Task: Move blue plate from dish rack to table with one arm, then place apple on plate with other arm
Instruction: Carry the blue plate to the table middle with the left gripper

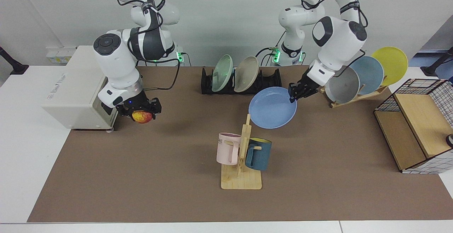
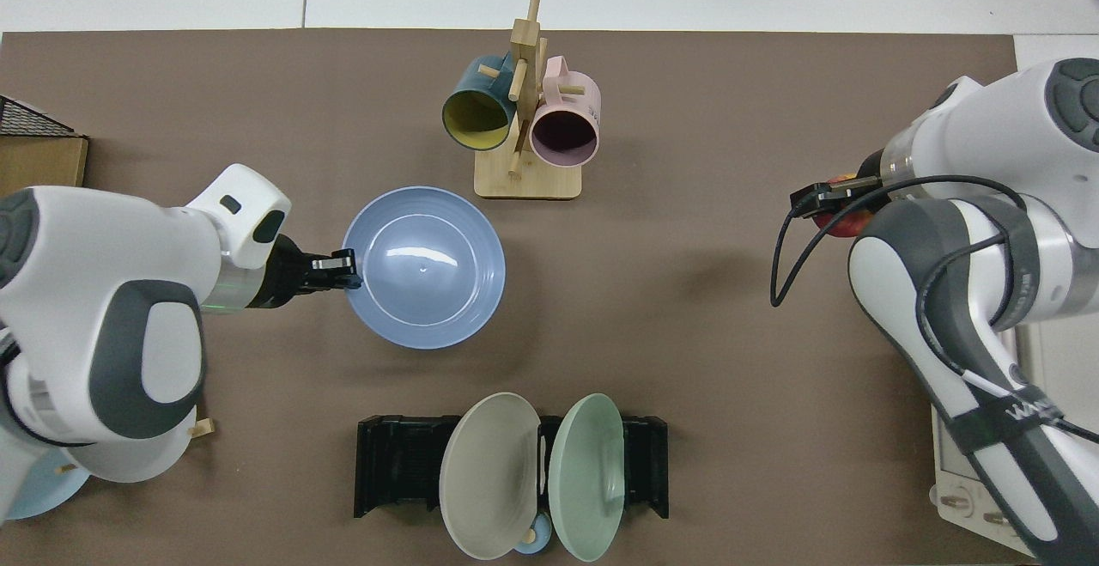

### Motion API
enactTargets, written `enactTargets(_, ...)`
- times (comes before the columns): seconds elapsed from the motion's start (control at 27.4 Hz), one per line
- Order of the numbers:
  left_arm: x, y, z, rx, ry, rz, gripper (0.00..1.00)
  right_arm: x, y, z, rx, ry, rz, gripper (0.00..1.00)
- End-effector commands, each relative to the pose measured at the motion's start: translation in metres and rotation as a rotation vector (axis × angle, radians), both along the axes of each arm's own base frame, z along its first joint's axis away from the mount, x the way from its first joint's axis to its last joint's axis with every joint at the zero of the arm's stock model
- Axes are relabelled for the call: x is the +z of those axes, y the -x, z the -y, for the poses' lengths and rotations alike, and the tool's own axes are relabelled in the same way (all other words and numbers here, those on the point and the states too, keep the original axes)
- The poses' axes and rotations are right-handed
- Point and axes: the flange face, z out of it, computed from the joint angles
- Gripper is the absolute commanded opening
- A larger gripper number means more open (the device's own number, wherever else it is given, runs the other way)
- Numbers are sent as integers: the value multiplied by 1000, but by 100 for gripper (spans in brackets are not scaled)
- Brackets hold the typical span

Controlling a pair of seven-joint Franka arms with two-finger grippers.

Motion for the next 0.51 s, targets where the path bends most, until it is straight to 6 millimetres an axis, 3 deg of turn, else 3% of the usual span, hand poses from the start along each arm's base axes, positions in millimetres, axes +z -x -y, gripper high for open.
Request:
enactTargets(0.0, -43, -19, 29, 5, 64, 7, 0, 11, 1, -3, -8, -15, -1, 0)
enactTargets(0.15, -69, -19, 58, -16, 76, 14, 0, 11, 1, -3, -8, -15, -1, 0)
enactTargets(0.47, -91, -3, 85, -62, 83, -32, 0, 12, 1, -10, -1, -18, 10, 0)
